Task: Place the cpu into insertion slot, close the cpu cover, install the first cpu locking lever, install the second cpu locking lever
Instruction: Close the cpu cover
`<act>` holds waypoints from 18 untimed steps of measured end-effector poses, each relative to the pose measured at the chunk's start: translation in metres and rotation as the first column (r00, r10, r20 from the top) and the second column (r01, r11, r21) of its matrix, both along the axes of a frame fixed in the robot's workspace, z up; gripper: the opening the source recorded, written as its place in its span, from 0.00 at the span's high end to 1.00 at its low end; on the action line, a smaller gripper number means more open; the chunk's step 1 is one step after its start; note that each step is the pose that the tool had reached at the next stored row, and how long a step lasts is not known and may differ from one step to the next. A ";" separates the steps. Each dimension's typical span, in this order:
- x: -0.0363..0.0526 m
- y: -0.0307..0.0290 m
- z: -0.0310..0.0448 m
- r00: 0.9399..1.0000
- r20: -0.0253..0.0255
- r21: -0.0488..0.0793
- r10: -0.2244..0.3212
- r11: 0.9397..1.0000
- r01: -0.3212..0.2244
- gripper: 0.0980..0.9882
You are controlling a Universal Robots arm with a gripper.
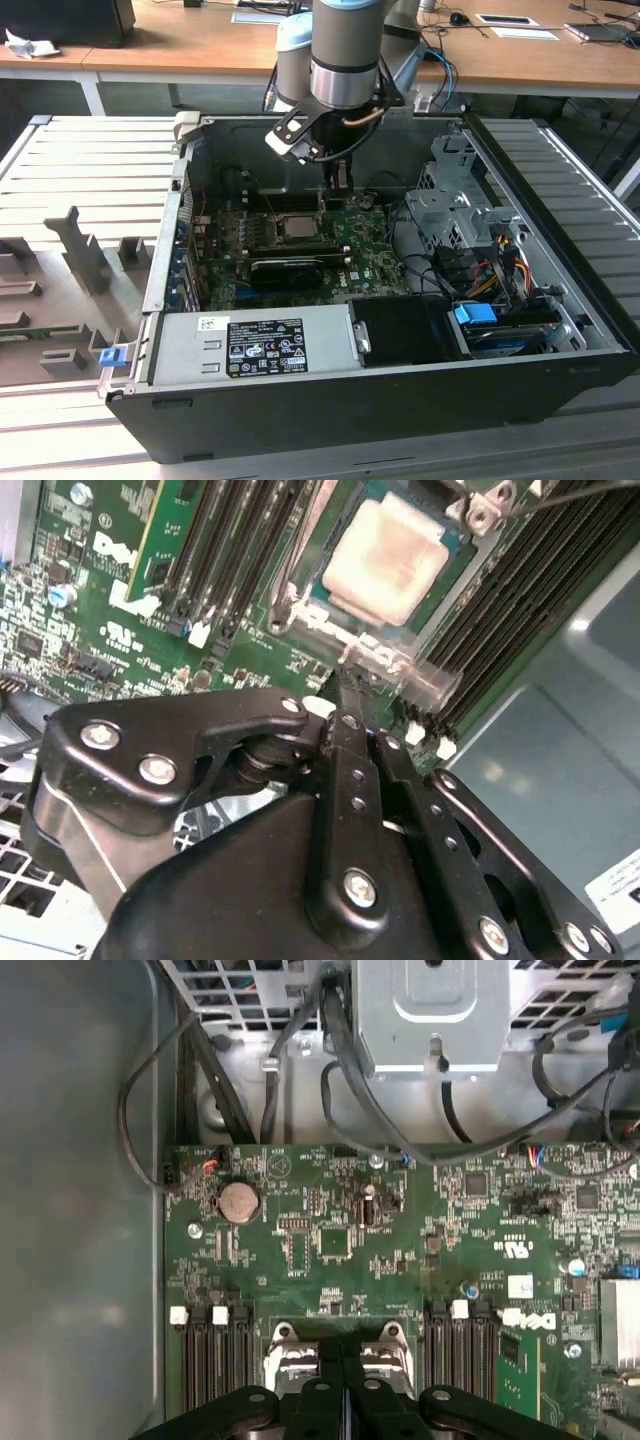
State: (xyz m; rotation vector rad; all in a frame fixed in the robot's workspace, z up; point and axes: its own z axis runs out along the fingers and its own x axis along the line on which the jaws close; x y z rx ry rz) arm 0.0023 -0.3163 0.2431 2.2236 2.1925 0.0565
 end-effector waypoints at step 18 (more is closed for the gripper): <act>-0.0353 -0.0027 -0.0242 0.999 -0.002 0.000 0.034 0.999 -0.034 0.99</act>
